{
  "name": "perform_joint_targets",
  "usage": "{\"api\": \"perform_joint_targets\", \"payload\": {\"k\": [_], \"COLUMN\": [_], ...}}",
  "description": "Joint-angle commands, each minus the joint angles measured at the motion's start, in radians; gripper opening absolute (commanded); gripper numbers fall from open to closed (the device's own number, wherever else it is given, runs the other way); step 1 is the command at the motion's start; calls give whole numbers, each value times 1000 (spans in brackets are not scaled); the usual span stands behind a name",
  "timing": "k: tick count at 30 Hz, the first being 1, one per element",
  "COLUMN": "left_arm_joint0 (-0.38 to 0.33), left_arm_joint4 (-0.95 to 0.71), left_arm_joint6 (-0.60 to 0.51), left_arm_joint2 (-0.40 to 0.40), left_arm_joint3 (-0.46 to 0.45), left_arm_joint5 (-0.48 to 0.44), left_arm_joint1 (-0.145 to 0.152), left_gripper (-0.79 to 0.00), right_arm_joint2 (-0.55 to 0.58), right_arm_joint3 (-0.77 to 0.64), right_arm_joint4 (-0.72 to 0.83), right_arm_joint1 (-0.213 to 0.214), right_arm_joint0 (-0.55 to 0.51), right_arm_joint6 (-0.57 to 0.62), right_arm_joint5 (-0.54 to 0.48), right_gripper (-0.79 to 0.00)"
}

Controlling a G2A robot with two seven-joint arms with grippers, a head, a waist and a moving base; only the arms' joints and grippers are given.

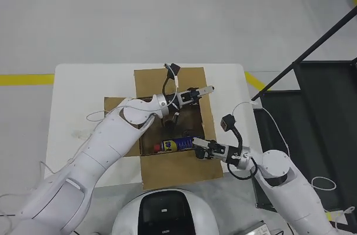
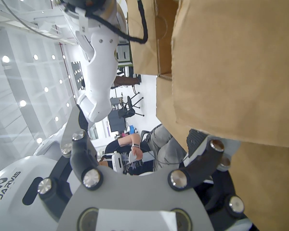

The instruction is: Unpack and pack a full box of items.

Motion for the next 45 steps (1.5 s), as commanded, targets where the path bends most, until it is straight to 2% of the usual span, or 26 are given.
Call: {"api": "perform_joint_targets", "payload": {"k": [1, 4, 8, 14, 17, 20, 24, 29, 35, 38, 45], "left_arm_joint0": [2, 7, 26, 86, 129, 179, 245, 312, 387, 433, 552], "left_arm_joint4": [3, 8, 13, 50, 59, 85, 161, 191, 200, 224, 230], "left_arm_joint6": [-9, -24, -55, -90, -114, -144, -183, -213, -289, -329, -361], "left_arm_joint2": [-5, -18, -47, -121, -173, -228, -302, -398, -536, -620, -823], "left_arm_joint3": [-5, -9, -27, -88, -142, -214, -301, -351, -422, -466, -574], "left_arm_joint5": [1, 0, -9, -21, -19, -10, 14, 41, 43, 51, 83], "left_arm_joint1": [-2, -3, 5, 39, 62, 88, 124, 158, 201, 225, 272], "left_gripper": [0, 0, 0, 0, 0, 0, 0, 0, 0, 0, 0], "right_arm_joint2": [17, 49, 93, 135, 132, 107, 51, -19, -49, -50, -50], "right_arm_joint3": [-8, -24, -56, -56, -20, 46, 170, 280, 314, 313, 333], "right_arm_joint4": [14, 39, 25, -93, -180, -247, -283, -352, -351, -332, -243], "right_arm_joint1": [0, 0, -7, -20, -28, -35, -47, -60, -67, -67, -67], "right_arm_joint0": [-22, -63, -132, -183, -159, -97, 18, 124, 147, 150, 167], "right_arm_joint6": [-24, -72, -226, -481, -597, -663, -685, -690, -630, -565, -407], "right_arm_joint5": [-22, -67, -179, -301, -303, -245, -166, -122, -96, -68, -82], "right_gripper": [0, 0, 0, 0, 0, 0, 0, 0, 0, 0, 0]}}
